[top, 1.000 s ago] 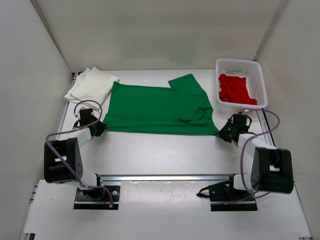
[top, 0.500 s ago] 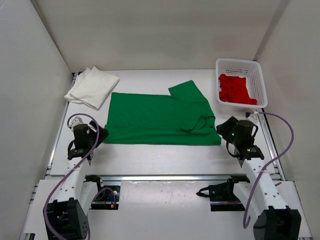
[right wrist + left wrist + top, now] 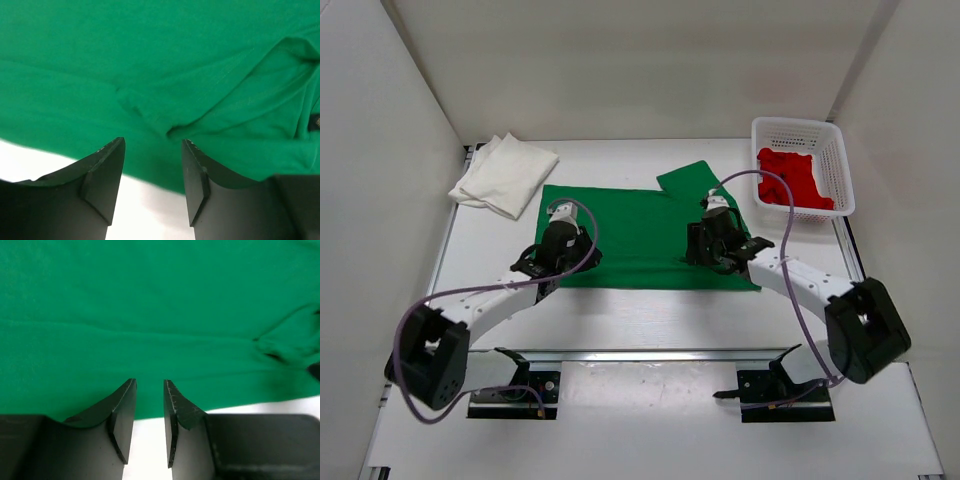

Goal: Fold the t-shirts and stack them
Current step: Fold the flattened tshirt in 1/3 of the way

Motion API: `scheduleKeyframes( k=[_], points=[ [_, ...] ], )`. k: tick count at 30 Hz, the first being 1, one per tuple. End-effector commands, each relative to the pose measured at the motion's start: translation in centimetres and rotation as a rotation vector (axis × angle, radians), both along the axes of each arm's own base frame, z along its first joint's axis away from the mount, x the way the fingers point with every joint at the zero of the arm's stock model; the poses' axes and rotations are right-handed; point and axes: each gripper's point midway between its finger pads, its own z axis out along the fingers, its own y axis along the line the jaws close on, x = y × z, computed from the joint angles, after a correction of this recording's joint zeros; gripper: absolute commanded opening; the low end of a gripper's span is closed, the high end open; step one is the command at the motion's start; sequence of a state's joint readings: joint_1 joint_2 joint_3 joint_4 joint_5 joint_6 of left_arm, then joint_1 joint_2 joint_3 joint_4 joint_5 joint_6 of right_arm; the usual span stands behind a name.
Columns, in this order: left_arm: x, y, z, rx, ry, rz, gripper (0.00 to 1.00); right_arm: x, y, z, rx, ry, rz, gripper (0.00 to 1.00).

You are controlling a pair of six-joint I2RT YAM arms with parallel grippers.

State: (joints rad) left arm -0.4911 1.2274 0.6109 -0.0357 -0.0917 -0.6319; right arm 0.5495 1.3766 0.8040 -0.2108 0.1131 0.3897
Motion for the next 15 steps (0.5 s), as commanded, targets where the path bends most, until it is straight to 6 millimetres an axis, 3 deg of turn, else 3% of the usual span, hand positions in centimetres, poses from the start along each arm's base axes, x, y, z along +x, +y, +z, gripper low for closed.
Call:
scheduleKeyframes(
  k=[1,6,7,10,15],
  points=[
    [1.1,-1.2,-0.1,-0.026,-0.027,-0.033,0.39,2.4,-0.4,0.6,-0.072,-0.049,0.007,0.48],
    [0.8,0.2,-1.9,-0.050,0.009,0.005,0.41,3.2,-0.2,-1.1,-0.082,-0.005,0.012,0.47],
    [1.0,0.6,-1.5,-0.060,-0.006,0.019,0.41,3.4,0.0,-1.1,-0.083,-0.007,0.013,0.45],
    [0.6,0.7,-2.1,-0.057,0.006,0.018,0.42,3.2,0.0,-2.1,-0.096,0.023,0.006,0.38],
    [0.3,0.3,-3.1,-0.077,0.032,0.010,0.41,3.5,0.0,-2.1,-0.089,0.023,-0.008,0.22]
  ],
)
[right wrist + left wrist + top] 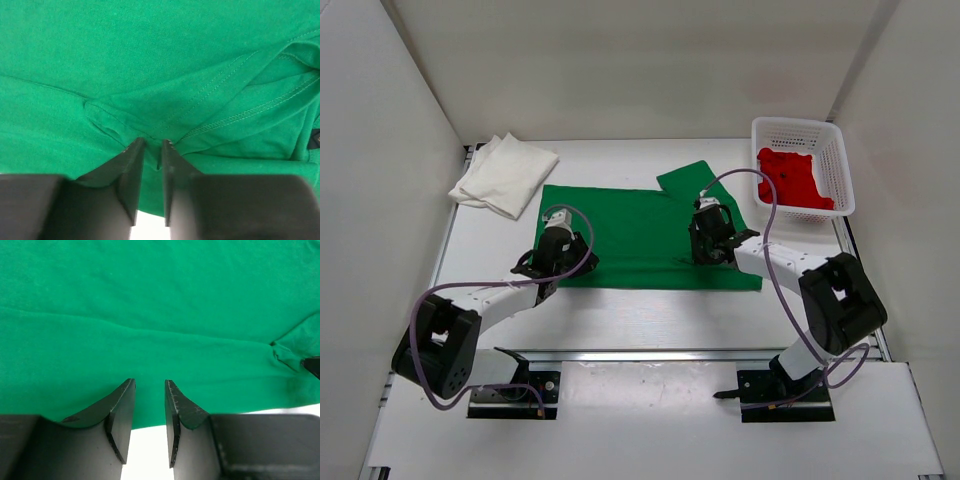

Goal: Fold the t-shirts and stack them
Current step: Fold the flattened tshirt in 1/3 of the way

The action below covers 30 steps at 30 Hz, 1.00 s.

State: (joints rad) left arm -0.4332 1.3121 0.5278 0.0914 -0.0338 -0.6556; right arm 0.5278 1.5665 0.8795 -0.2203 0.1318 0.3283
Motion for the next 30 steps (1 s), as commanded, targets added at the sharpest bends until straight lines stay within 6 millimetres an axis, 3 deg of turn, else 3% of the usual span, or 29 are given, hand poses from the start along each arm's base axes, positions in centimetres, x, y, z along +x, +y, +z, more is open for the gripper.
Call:
scheduleKeyframes(
  k=[1,9,14,16,23,30],
  points=[
    [0.3,-0.7,0.7,-0.052,-0.026,-0.018,0.41,1.9,0.5,1.9,0.031,-0.063,-0.018,0.18],
    [0.3,-0.7,1.0,-0.058,-0.034,-0.013,0.41,2.7,1.5,1.8,0.026,-0.046,-0.015,0.00],
    [0.3,-0.8,1.0,-0.068,-0.034,-0.014,0.40,4.4,2.1,3.2,0.023,-0.086,-0.013,0.00],
    [0.2,-0.9,1.1,-0.074,-0.035,-0.016,0.40,5.6,3.2,4.0,0.017,-0.107,0.024,0.01],
    [0.2,-0.5,1.3,-0.076,-0.043,0.004,0.40,7.8,4.1,2.6,-0.092,-0.085,0.055,0.00],
    [0.2,-0.7,1.8,-0.090,-0.050,0.004,0.41,9.9,6.1,3.1,-0.116,-0.142,0.087,0.00]
  ],
)
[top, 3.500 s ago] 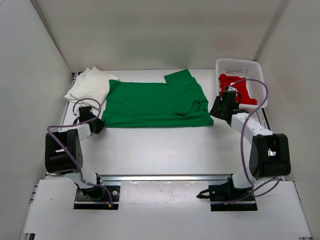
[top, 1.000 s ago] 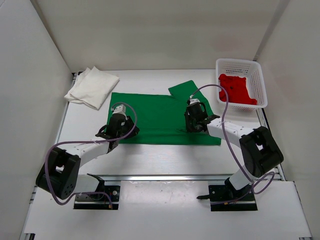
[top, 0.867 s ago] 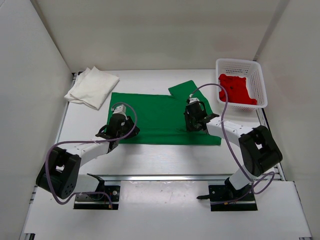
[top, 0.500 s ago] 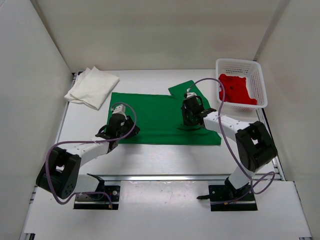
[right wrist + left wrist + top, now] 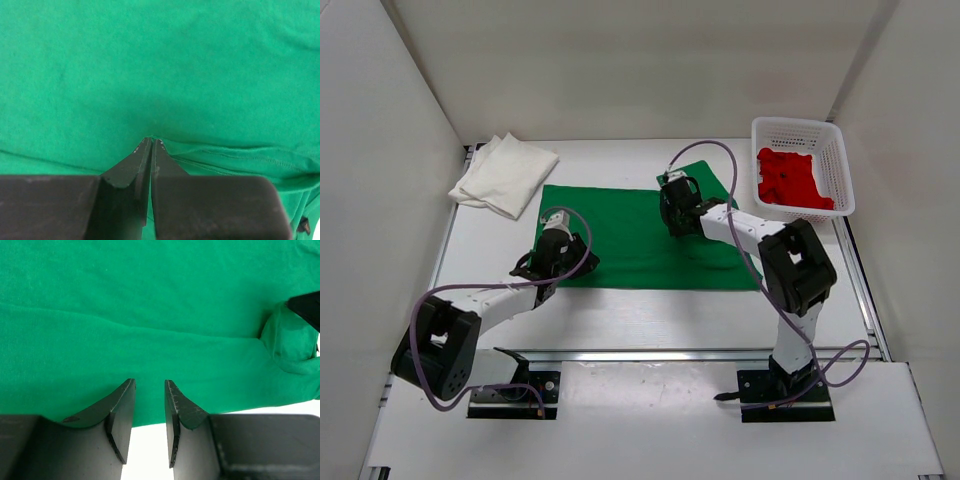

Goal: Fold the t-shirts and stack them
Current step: Fold the flattened tshirt in 1/3 of the way

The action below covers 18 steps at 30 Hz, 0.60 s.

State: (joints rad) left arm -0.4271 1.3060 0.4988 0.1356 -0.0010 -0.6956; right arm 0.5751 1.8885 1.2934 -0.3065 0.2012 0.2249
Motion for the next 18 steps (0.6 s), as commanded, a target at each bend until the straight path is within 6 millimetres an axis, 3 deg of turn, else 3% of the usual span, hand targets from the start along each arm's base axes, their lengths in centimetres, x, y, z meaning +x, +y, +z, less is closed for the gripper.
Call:
scheduleKeyframes(
  k=[1,4,6,9,10,12,14,15,16,18],
  points=[
    [0.5,-0.1,2.0,-0.028,-0.059,0.003,0.41,2.7,1.4,2.9,0.000,-0.101,0.011,0.00],
    [0.4,-0.3,2.5,-0.038,-0.065,0.001,0.40,3.3,2.4,2.8,-0.015,-0.095,0.028,0.04],
    [0.3,-0.5,2.6,-0.041,-0.064,-0.005,0.41,3.2,2.9,2.4,-0.025,-0.078,0.039,0.26],
    [0.4,-0.5,2.8,-0.029,-0.076,0.001,0.41,2.7,3.1,4.1,-0.016,-0.116,0.039,0.33],
    [0.6,-0.4,3.1,-0.035,-0.083,0.011,0.41,2.6,2.9,4.2,-0.009,-0.128,0.020,0.33],
    [0.4,-1.0,3.2,-0.033,-0.086,-0.006,0.41,2.4,2.0,7.0,0.047,-0.180,-0.015,0.33],
    [0.1,-2.0,3.3,-0.021,-0.094,-0.036,0.42,1.1,0.6,8.2,0.142,-0.198,-0.054,0.28],
    [-0.1,-2.4,3.3,-0.017,-0.094,-0.048,0.42,0.3,-0.8,6.3,0.157,-0.150,-0.090,0.20],
    [-0.5,-3.0,3.2,0.001,-0.095,-0.074,0.42,-0.1,-0.5,8.0,0.239,-0.167,-0.075,0.14],
    [-0.7,-3.5,2.6,0.028,-0.080,-0.093,0.41,-2.3,-1.7,5.8,0.307,-0.087,-0.095,0.03]
  ],
)
